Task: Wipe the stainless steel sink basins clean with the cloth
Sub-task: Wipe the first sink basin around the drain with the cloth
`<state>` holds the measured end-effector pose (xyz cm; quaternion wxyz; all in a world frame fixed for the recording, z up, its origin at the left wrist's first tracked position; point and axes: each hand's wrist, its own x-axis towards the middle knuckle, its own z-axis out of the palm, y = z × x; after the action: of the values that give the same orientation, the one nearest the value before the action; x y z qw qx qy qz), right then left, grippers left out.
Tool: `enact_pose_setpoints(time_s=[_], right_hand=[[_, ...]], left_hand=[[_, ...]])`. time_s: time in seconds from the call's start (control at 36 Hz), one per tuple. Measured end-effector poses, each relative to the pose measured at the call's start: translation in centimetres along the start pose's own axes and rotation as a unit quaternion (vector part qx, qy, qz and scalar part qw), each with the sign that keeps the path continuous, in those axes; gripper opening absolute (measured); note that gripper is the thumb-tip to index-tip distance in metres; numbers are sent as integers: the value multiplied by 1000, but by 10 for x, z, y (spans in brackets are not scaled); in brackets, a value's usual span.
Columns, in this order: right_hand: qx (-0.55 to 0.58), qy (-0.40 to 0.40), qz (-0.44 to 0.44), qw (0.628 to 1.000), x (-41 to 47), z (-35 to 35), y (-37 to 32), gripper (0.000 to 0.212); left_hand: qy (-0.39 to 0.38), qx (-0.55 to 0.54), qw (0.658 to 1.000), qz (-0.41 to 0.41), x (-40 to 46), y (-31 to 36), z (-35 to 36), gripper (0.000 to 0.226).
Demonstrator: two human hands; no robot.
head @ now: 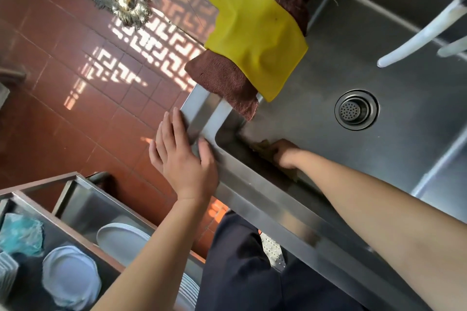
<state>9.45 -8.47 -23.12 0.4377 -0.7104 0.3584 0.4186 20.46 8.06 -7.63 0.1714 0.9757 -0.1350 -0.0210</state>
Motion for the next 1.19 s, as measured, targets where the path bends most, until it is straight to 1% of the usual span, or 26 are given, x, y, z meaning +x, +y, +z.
enact_pose_setpoints(time_s=[0.06,0.11,0.17,0.25,0.33,0.39,0.47,0.56,0.61,0.67,0.72,0.78,0.92,0.97,1.06,1.11,1.19], right_hand=[[-42,-6,34,999,-11,-7,10,47],[-70,-6,54,996,-22,-17,20,43],[-93,5,57,994,-28,-28,27,38],[-84,69,39,993,-30,-46,27,39],[-51,152,-14,987,-22,-54,10,38],[-52,175,-31,983,-13,-51,-7,46],[-47,145,-43,987,4,-37,-33,56],[-70,88,-76,991,16,-16,-54,53],[-72,91,-91,989,19,-4,-61,51],[-88,81,-95,988,21,4,-59,53],[-92,53,-77,991,24,9,-53,58],[-78,44,-53,995,26,10,-49,59],[-76,2,-64,995,27,3,-48,45],[-71,-15,-66,995,26,1,-43,43],[-64,-22,-55,996,17,-4,-23,45],[-79,-29,-34,996,9,-7,-3,47],[-128,-49,35,990,-8,-10,30,48]], left_hand=[[0,0,1000,0,0,1,-1,69],[-1,0,1000,-4,0,1,-2,70],[-2,1,1000,-6,0,2,-2,70],[-4,0,1000,-9,0,3,-3,71],[-1,2,1000,-8,0,3,-2,70],[-1,3,1000,-5,0,2,-2,70],[2,0,1000,-1,-1,1,-1,70],[9,-1,1000,-1,-1,1,0,71],[12,-2,1000,-1,-1,1,0,72],[13,-1,1000,1,-1,0,1,72],[16,0,1000,3,-1,0,1,71],[16,-3,1000,2,-1,0,0,71],[13,1,1000,1,-1,1,0,71],[11,1,1000,2,-1,0,0,71],[11,3,1000,0,-1,1,0,71],[9,6,1000,-1,0,2,0,71],[8,10,1000,-2,0,2,0,72]])
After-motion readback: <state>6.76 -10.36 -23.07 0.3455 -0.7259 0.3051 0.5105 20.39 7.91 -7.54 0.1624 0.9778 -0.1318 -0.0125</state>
